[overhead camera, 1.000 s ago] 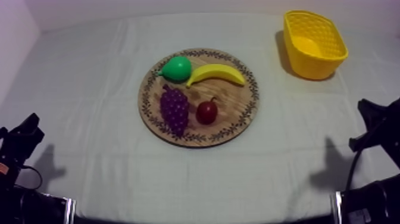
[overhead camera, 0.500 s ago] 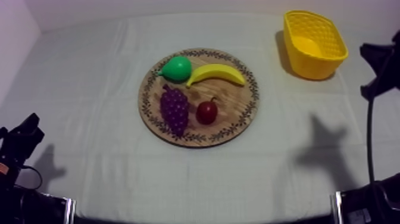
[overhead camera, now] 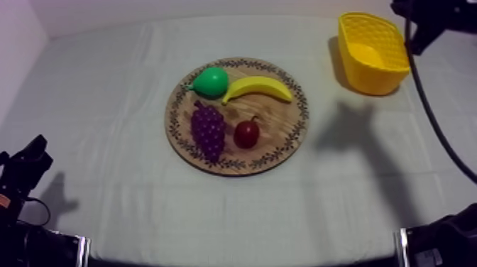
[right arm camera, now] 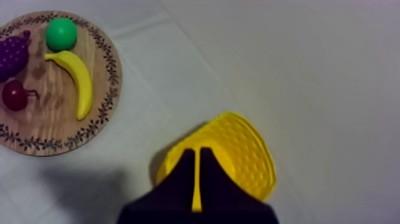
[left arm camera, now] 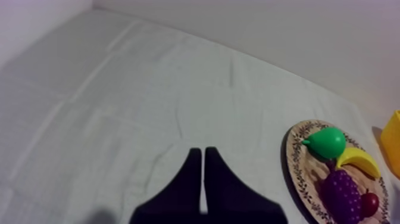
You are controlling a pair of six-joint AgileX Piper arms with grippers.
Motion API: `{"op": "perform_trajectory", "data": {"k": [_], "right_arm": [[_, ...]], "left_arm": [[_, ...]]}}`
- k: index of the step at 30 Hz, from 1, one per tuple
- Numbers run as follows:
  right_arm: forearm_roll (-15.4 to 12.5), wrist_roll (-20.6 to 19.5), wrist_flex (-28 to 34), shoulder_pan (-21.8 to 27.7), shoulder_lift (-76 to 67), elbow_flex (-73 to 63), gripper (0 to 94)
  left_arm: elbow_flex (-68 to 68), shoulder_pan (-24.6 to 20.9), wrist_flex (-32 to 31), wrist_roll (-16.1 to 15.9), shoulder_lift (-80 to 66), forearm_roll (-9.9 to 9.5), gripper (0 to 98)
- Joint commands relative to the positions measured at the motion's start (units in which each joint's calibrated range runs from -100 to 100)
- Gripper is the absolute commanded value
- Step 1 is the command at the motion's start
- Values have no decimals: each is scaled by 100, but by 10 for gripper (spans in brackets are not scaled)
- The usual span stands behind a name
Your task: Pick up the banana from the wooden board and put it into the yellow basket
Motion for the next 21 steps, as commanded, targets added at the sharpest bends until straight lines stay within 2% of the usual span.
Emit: {"op": "perform_trajectory", "data": {"k": [1,6,10,21], "right_arm": [[196,-59,173,-195,509,-513,2],[532,-229,351,-569,1076,-717,2],[686,-300,509,-800,1479,-850,2],[819,-124,1267,-1109,2489,-1670,4]], "left_arm": [[2,-1,0,1,-3,0,1],[2,-1,0,1,-3,0,1],[2,-1,0,1,-3,0,1],[2,-1,0,1,-3,0,1]]}}
